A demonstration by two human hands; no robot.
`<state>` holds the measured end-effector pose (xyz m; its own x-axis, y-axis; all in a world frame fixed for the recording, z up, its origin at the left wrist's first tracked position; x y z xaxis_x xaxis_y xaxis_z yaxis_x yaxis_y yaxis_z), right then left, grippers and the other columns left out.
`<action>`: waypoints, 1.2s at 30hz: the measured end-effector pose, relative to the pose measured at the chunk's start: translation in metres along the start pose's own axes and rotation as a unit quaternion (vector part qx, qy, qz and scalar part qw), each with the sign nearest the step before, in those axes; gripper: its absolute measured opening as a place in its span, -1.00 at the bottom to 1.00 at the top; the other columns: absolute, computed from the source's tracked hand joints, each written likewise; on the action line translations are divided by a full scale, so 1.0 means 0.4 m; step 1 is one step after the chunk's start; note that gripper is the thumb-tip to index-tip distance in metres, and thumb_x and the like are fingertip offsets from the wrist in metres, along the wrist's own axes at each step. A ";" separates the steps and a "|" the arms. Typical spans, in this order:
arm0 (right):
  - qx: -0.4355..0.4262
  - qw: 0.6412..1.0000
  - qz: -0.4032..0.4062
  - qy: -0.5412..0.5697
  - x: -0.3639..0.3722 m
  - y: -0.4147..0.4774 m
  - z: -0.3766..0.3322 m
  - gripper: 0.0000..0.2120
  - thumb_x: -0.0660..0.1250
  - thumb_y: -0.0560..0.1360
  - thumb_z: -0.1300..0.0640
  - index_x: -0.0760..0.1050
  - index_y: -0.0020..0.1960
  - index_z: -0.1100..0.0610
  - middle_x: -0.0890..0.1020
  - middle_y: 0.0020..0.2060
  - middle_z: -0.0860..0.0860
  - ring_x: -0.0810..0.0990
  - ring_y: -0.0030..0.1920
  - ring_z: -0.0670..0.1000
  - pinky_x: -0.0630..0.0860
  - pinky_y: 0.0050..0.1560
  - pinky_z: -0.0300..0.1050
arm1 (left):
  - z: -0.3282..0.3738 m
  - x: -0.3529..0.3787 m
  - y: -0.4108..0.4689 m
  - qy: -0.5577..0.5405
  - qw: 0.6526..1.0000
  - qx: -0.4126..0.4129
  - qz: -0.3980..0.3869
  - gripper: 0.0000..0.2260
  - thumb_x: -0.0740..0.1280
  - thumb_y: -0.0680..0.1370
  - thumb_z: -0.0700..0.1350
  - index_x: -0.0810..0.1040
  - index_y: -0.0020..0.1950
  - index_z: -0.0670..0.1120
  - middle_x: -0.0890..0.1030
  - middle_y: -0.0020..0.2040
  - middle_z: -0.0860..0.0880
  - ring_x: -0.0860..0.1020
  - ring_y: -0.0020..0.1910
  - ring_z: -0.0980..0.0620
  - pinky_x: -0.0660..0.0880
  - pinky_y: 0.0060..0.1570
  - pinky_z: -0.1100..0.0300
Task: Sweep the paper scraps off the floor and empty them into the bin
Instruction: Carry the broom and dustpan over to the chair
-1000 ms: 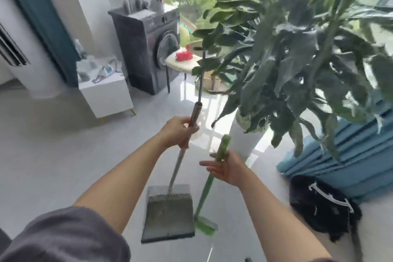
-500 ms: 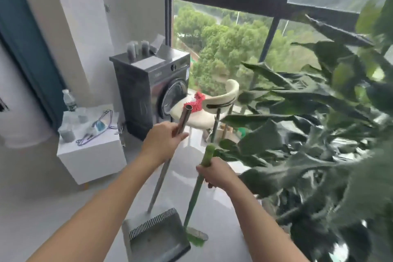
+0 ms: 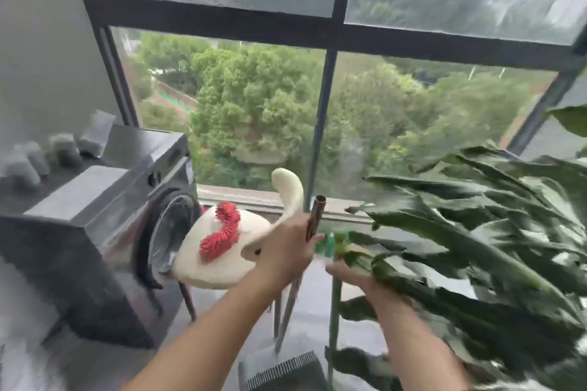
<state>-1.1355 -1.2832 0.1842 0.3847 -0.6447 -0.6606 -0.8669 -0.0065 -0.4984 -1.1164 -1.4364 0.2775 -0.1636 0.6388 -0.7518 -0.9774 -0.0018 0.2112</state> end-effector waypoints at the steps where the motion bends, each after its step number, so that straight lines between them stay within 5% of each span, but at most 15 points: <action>1: -0.008 0.999 0.026 -0.044 -0.048 0.047 -0.020 -0.80 0.37 0.43 -0.05 0.42 -0.14 0.04 0.53 -0.18 -0.01 0.52 -0.21 -0.02 0.41 -0.32 -0.30 | 0.005 0.022 0.067 -0.008 1.000 0.013 -0.011 -0.85 0.34 0.56 -0.03 0.51 0.02 -0.09 0.64 -0.09 -0.14 0.60 -0.05 -0.17 0.42 -0.13 0.10; 5: -0.001 0.992 0.097 -0.079 -0.210 0.270 -0.080 -0.84 0.32 0.34 -0.02 0.38 -0.14 -0.17 0.54 -0.22 0.00 0.47 -0.35 -0.12 0.50 -0.29 -0.27 | 0.012 0.107 0.344 -0.038 0.998 0.030 -0.031 -0.84 0.33 0.57 -0.08 0.52 0.05 -0.16 0.64 -0.02 -0.18 0.57 0.00 -0.18 0.32 -0.16 0.12; 9: 0.015 0.990 0.111 -0.084 -0.348 0.482 -0.119 -0.84 0.31 0.40 0.05 0.48 -0.08 0.12 0.56 -0.21 0.03 0.50 -0.29 -0.02 0.44 -0.25 -0.20 | -0.015 0.197 0.611 -0.077 0.996 0.021 -0.025 -0.88 0.35 0.55 -0.08 0.47 -0.10 -0.10 0.61 -0.18 -0.12 0.57 -0.09 -0.20 0.39 -0.17 0.07; 13: 0.045 0.988 0.119 -0.088 -0.537 0.722 -0.117 -0.86 0.34 0.42 0.10 0.46 -0.08 0.14 0.47 -0.31 -0.03 0.46 -0.31 -0.07 0.30 -0.45 -0.29 | 0.016 0.296 0.908 -0.105 0.994 0.016 -0.029 -0.85 0.37 0.54 -0.11 0.42 -0.15 -0.08 0.52 -0.29 -0.05 0.50 -0.23 -0.14 0.35 -0.25 0.08; 20: 0.107 0.983 0.125 -0.079 -0.839 1.037 -0.060 -0.80 0.32 0.35 -0.06 0.50 -0.18 0.07 0.57 -0.28 -0.04 0.55 -0.23 -0.01 0.49 -0.15 -0.16 | 0.143 0.484 1.320 -0.117 0.990 0.058 -0.055 -0.83 0.38 0.53 -0.08 0.50 -0.09 -0.17 0.60 -0.24 -0.11 0.54 -0.22 -0.14 0.49 -0.17 -0.01; 31: 0.245 0.946 0.204 0.062 -1.311 1.393 0.307 -0.66 0.26 0.15 -0.11 0.49 -0.14 0.01 0.62 -0.18 -0.02 0.62 -0.11 0.04 0.58 0.00 -0.10 | 0.537 0.986 1.828 -0.129 0.955 0.182 -0.198 -0.83 0.37 0.53 -0.09 0.43 -0.19 -0.09 0.49 -0.34 0.01 0.45 -0.33 -0.03 0.40 -0.27 0.09; 36: 0.302 0.918 0.234 0.104 -1.508 1.412 0.491 -0.83 0.31 0.28 -0.06 0.44 -0.28 0.03 0.53 -0.32 -0.02 0.59 -0.18 0.06 0.45 -0.22 -0.19 | 0.808 1.162 1.934 -0.122 0.928 0.258 -0.241 -0.80 0.34 0.55 -0.11 0.37 -0.19 -0.12 0.48 -0.32 -0.02 0.42 -0.32 -0.07 0.29 -0.34 0.08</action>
<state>-1.7948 -0.7477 0.1908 -0.1094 -0.6014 -0.7914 -0.5639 0.6932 -0.4488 -1.9052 -0.8923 0.2935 0.3723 0.6250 -0.6861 -0.7245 0.6578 0.2062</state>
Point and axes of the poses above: each hand's wrist, its own y-axis towards the middle knuckle, its own x-axis out of the palm, z = x × y, the point moved 8 cm from there along y, towards the middle knuckle
